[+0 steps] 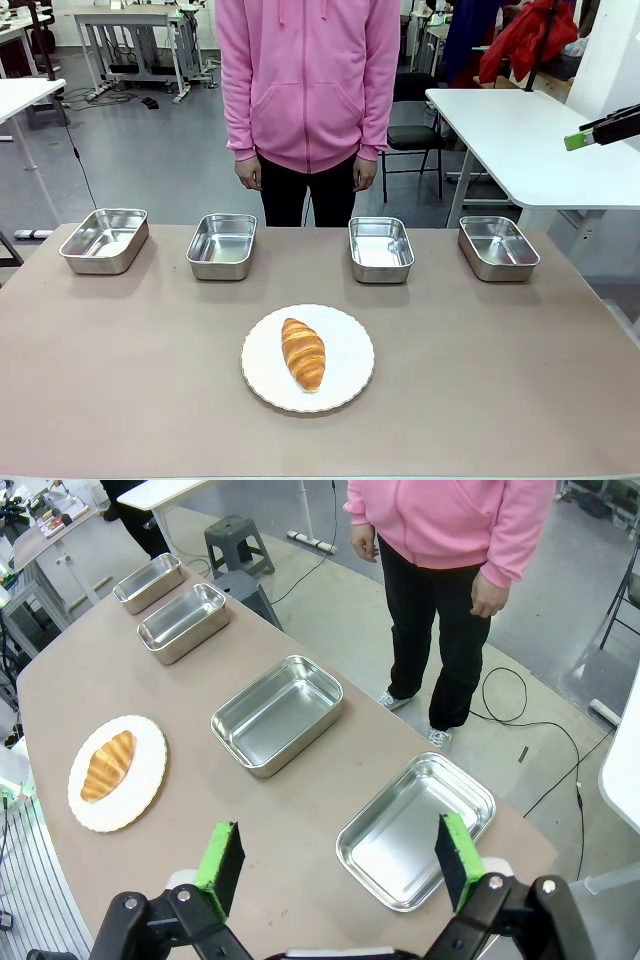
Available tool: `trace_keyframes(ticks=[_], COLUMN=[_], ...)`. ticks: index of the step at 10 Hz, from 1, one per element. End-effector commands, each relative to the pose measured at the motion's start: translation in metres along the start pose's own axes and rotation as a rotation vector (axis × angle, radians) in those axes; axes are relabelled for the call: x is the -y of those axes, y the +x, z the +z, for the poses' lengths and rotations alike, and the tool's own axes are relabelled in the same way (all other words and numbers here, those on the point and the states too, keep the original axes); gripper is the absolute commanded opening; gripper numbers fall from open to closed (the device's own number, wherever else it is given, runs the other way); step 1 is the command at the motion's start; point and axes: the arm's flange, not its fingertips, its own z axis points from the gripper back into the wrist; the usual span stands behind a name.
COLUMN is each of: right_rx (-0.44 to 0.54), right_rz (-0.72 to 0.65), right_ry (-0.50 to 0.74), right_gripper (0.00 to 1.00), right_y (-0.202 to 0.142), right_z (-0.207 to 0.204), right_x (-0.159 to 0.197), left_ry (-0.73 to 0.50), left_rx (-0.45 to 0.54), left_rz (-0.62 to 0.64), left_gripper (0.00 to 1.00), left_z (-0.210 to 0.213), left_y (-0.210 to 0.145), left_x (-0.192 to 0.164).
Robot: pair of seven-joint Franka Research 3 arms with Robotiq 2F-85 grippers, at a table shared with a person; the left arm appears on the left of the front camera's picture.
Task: Place the bread in the container.
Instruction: Place the Butter Roll into the Airtight Container indicated by the human.
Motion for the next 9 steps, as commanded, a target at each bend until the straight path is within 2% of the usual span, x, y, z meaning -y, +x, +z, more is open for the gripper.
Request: trace_keyframes(ticks=[1, 9], right_rx=[0.002, 0.002], right_rz=[0.002, 0.002], right_ry=[0.002, 0.002], right_gripper=[1.0, 1.0], right_y=[0.0003, 0.0003], right_z=[-0.0008, -0.0008], right_x=[-0.001, -0.001], left_ry=[0.001, 0.001], left_rx=[0.004, 0.004], left_rz=[-0.004, -0.004], left_gripper=[1.0, 1.0], left_z=[0.0, 0.0], left_y=[0.0014, 0.0014], left_x=[0.0007, 0.0007])
